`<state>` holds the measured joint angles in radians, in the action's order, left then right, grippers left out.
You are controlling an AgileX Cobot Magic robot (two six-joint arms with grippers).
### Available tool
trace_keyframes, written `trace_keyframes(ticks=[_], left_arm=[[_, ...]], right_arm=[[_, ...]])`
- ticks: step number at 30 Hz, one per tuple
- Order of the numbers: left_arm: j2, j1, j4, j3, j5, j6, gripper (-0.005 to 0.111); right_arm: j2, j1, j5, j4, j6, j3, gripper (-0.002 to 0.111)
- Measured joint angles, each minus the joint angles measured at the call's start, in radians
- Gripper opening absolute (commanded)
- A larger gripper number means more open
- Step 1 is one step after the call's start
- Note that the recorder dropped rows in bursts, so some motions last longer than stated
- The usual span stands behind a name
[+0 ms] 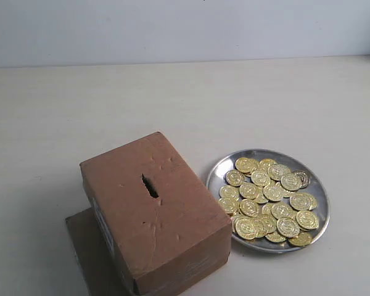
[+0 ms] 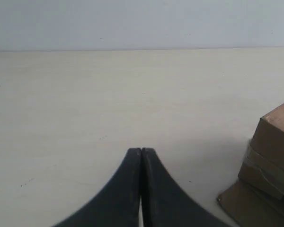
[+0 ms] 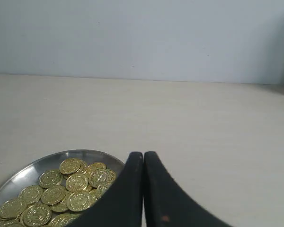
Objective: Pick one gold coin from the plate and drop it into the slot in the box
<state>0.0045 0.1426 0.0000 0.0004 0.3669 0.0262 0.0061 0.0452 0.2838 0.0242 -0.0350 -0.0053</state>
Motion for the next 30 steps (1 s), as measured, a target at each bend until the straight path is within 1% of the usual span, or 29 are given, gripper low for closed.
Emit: trace_keyframes(ticks=[7,9,10,11,12,16,17,19,21,23,25,26,30], left_arm=[[0.000,0.000,0.034,0.000,-0.011,-0.041,0.000],[0.000,0.000,0.031,0.000,-0.050,-0.043,0.000],[0.000,0.000,0.017,0.000,-0.098,-0.034,0.000],[0.000,0.000,0.000,0.000,-0.131,-0.016,0.000],[0.000,0.000,-0.043,0.000,-0.190,0.033,0.000],[0.000,0.000,-0.143,0.000,-0.308,0.186,0.000],[0.000,0.000,-0.166,0.000,-0.335,0.228,0.000],[0.000,0.000,-0.193,0.000,-0.367,0.304,0.000],[0.000,0.000,-0.209,0.000,-0.367,0.375,0.000],[0.000,0.000,-0.211,-0.005,-0.353,0.406,0.000],[0.000,0.000,-0.215,-0.018,-0.328,0.421,0.000],[0.000,0.000,-0.215,-0.025,-0.308,0.424,0.000],[0.000,0.000,-0.245,-0.032,-0.243,0.438,0.000]], right_arm=[[0.000,0.000,0.000,0.000,0.000,0.000,0.000],[0.000,0.000,0.000,0.021,0.000,0.000,0.000],[0.000,0.000,-0.004,0.081,0.000,0.000,0.000],[0.000,0.000,-0.031,0.106,0.000,0.000,0.000],[0.000,0.000,-0.127,0.098,-0.030,0.000,0.000],[0.000,0.000,-0.409,-0.014,-0.116,0.000,0.000],[0.000,0.000,-0.493,-0.048,-0.164,0.000,0.000],[0.000,0.000,-0.571,-0.108,-0.271,0.000,0.000],[0.000,0.000,-0.599,-0.149,-0.428,0.000,0.000],[0.000,0.000,-0.586,-0.127,-0.587,0.000,0.000],[0.000,0.000,-0.566,-0.011,-0.745,0.000,0.000],[0.000,0.000,-0.564,0.073,-0.846,0.000,0.000],[0.000,0.000,-0.582,0.432,-1.145,0.000,0.000]])
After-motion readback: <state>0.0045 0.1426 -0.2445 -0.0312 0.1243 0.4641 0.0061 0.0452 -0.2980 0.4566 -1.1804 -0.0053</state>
